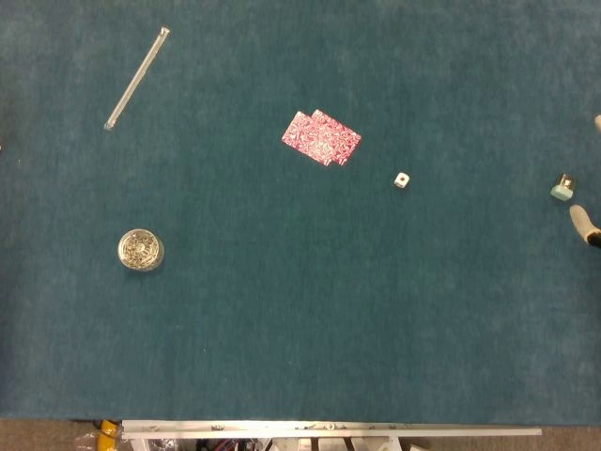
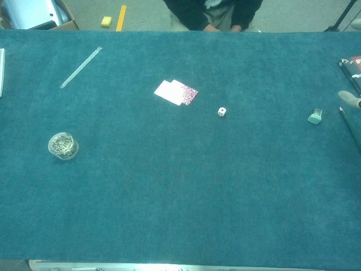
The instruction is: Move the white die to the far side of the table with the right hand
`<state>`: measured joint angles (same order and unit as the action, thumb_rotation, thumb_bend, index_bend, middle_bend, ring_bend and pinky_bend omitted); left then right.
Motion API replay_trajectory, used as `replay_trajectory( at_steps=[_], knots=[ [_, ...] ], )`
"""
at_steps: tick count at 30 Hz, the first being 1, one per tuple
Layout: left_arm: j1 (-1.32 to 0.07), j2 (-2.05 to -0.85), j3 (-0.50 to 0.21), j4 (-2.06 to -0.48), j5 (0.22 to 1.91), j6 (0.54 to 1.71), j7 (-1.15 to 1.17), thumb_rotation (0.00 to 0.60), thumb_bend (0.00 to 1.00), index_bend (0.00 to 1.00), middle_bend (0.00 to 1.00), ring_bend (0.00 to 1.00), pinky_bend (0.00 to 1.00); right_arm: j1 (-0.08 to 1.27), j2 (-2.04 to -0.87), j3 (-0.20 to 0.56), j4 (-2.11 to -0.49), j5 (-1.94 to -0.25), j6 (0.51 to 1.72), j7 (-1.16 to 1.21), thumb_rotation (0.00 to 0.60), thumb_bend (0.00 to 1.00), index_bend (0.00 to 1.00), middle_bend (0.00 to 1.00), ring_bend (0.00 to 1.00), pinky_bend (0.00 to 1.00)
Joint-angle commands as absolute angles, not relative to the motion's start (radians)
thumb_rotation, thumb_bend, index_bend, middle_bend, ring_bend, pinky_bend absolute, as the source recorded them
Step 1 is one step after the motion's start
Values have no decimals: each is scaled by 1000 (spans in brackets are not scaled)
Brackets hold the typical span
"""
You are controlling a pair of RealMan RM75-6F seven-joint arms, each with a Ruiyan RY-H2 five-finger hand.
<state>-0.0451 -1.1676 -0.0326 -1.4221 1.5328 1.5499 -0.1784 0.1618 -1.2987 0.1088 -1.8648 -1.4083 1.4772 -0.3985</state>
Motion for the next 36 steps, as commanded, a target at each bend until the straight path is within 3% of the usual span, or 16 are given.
replay_trajectory(
  at_steps=[1,9,13,17,19,27,36],
  knots=[
    [-46,-1168,-33,-1422,1534,1549,-179,600,393,283,215,143,109,163,-1298,109,-1866,-1407,1474,-399,600,205,31,67,0,0],
    [-45,-1165,-33,-1426,1540,1556,-178,600,392,283,214,143,109,181,-1290,114,-1872,-1410,1444,-385,600,205,86,78,0,0],
    [-45,-1163,-33,-1427,1542,1559,-181,600,393,283,215,143,109,220,-1279,117,-1880,-1409,1378,-382,600,205,203,138,0,0],
    [-44,-1164,-32,-1426,1542,1559,-184,600,392,283,214,143,109,278,-1272,130,-1879,-1392,1288,-386,600,205,434,204,0,0],
    [-42,-1164,-31,-1426,1543,1562,-184,600,392,283,214,143,109,307,-1280,136,-1867,-1380,1247,-403,600,206,485,224,0,0],
    [-30,-1158,-31,-1428,1539,1579,-189,600,392,283,215,143,109,427,-1361,177,-1793,-1247,1095,-455,600,205,496,240,0,0],
    [-25,-1158,-31,-1419,1534,1578,-201,600,393,283,214,143,109,520,-1458,211,-1699,-1119,1032,-511,600,205,496,240,0,0]
  ],
)
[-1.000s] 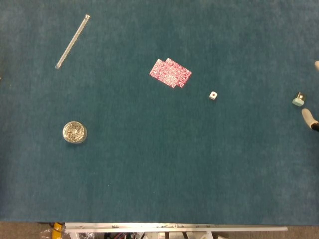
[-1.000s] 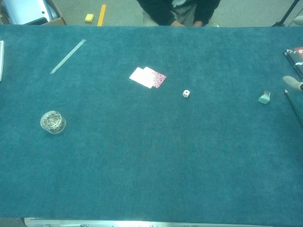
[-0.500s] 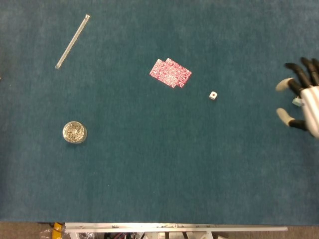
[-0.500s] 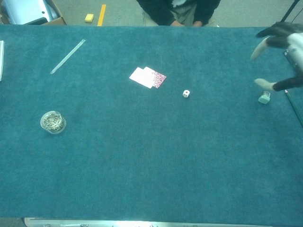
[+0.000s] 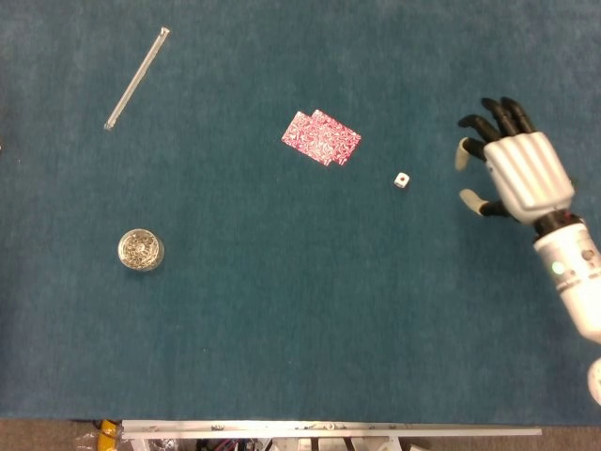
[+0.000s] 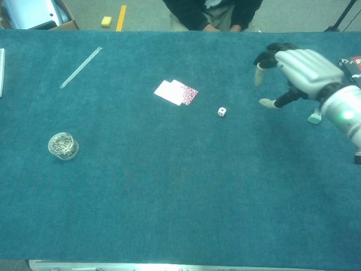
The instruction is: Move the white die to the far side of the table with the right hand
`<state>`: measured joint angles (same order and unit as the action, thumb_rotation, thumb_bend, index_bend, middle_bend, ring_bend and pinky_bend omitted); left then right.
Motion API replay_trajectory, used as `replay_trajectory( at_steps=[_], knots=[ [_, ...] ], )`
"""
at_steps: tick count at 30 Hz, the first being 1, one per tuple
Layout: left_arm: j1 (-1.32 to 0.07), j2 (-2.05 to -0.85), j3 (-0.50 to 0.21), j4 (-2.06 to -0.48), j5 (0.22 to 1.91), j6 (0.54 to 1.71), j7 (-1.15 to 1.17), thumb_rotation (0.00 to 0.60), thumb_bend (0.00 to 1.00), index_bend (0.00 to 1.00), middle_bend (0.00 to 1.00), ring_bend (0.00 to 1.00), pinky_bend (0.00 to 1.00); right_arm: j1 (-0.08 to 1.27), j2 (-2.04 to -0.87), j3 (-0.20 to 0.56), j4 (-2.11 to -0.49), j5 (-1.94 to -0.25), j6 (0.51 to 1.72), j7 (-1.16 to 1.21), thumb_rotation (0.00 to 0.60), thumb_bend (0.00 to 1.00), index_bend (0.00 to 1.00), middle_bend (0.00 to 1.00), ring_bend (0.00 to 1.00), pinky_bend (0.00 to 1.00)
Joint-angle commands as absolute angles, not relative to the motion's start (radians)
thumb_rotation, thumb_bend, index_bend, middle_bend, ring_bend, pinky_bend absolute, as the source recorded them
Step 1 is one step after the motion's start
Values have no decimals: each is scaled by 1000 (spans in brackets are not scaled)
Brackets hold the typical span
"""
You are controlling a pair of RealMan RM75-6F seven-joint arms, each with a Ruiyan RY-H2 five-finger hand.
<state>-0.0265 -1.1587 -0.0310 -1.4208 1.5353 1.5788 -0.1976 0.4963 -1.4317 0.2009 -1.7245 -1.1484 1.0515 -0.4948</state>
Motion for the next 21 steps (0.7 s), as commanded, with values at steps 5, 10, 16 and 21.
replay_trajectory(
  at_steps=[5,10,16,21],
  knots=[
    [-19,-1158,-32,-1405,1526,1581,-215,600,393,283,214,143,109,565,-1503,211,-1642,-1068,1004,-536,600,205,496,240,0,0],
    [-16,-1160,-31,-1394,1527,1581,-225,600,392,283,214,143,109,618,-1551,208,-1569,-1039,978,-578,600,205,496,240,0,0],
    [-13,-1160,-31,-1389,1524,1581,-234,600,393,283,213,143,109,670,-1611,205,-1503,-983,950,-615,600,206,496,240,0,0],
    [-9,-1157,-34,-1388,1520,1585,-240,600,393,283,213,143,109,705,-1650,201,-1460,-945,936,-644,600,207,496,240,0,0]
  ],
)
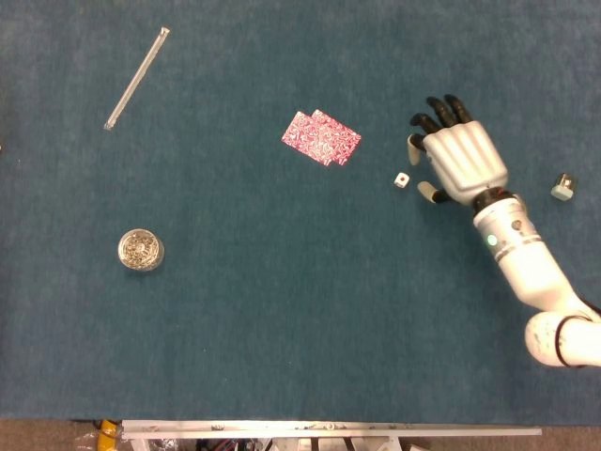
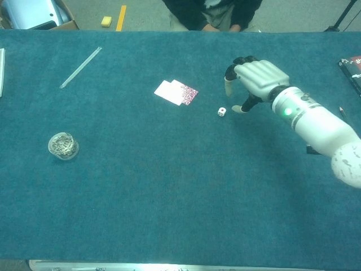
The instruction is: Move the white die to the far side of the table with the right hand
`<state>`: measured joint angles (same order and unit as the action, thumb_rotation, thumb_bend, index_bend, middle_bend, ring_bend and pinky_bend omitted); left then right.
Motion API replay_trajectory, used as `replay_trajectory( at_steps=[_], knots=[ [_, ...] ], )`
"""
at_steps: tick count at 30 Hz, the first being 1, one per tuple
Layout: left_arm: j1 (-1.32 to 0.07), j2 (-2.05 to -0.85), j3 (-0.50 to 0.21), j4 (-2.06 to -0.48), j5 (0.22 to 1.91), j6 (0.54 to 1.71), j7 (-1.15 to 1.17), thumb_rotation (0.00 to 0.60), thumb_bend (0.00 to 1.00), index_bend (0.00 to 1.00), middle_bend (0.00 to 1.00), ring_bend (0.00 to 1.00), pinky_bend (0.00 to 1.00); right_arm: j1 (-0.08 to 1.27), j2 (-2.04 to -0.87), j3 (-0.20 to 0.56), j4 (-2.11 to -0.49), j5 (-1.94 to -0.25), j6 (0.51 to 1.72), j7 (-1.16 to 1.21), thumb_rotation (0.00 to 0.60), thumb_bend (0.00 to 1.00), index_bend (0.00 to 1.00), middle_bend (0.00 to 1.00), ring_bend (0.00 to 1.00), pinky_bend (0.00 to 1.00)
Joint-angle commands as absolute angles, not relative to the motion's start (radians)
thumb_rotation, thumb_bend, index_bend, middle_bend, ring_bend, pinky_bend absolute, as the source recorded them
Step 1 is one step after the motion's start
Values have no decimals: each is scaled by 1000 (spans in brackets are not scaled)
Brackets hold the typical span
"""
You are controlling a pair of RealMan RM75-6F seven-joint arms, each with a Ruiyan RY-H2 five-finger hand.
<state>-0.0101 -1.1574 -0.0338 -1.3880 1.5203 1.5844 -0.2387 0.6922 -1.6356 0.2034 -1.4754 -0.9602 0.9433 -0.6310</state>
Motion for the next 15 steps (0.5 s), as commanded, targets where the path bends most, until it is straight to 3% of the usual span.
replay_trajectory(
  at_steps=[1,15],
  knots=[
    [-9,-1158,-35,-1387,1520,1585,-241,600,393,283,213,143,109,711,-1655,200,-1453,-937,934,-651,600,207,496,240,0,0],
    [-4,-1162,-37,-1373,1512,1582,-256,600,393,283,213,143,109,782,-1728,183,-1359,-831,898,-696,600,207,496,240,0,0]
  ],
)
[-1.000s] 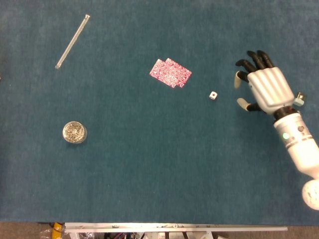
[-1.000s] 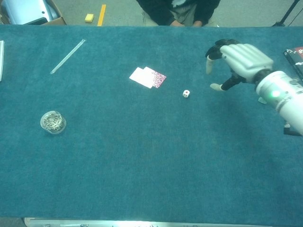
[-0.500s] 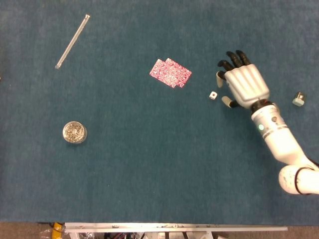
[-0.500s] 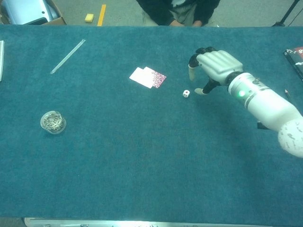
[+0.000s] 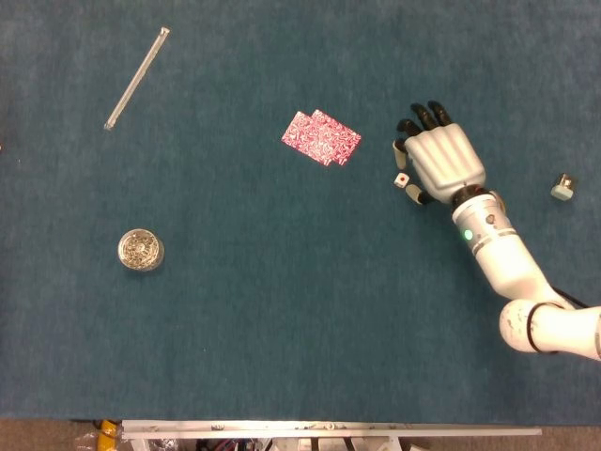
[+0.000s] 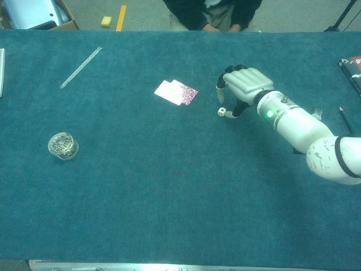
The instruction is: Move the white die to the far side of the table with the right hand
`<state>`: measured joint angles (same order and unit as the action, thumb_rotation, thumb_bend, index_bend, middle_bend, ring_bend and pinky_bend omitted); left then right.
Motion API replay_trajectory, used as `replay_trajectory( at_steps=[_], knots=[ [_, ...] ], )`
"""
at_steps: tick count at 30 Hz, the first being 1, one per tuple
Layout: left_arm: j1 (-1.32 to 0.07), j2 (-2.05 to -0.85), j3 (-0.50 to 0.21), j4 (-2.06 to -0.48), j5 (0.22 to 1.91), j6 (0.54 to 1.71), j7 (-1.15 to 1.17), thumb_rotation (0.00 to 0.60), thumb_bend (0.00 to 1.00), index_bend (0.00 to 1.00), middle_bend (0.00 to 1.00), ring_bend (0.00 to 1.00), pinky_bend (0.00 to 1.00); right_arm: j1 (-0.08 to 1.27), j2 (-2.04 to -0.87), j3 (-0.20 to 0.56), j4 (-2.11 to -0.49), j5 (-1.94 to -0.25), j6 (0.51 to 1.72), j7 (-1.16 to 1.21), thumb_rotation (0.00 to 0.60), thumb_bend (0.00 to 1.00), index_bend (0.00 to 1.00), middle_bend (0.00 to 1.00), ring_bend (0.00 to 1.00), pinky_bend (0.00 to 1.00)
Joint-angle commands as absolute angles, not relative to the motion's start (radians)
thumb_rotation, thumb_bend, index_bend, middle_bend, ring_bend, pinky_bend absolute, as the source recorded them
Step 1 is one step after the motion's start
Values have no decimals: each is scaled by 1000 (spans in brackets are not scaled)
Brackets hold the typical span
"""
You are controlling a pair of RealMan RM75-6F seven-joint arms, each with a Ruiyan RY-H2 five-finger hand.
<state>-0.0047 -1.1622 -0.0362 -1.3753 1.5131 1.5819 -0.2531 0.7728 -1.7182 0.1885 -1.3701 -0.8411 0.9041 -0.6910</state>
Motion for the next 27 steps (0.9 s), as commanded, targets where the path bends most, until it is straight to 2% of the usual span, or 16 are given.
replay_trajectory(
  at_steps=[1,23,27],
  knots=[
    [-3,-1163,-37,-1371,1510,1580,-258,600,393,283,213,143,109,786,-1733,181,-1353,-827,897,-698,600,207,496,240,0,0],
    [0,-1174,-38,-1347,1505,1571,-275,600,392,283,212,143,109,834,-1756,160,-1322,-763,903,-728,600,216,496,240,0,0],
    [0,-1175,-39,-1344,1504,1571,-277,600,393,283,212,143,109,837,-1756,157,-1319,-751,904,-729,600,259,496,243,0,0]
  ],
)
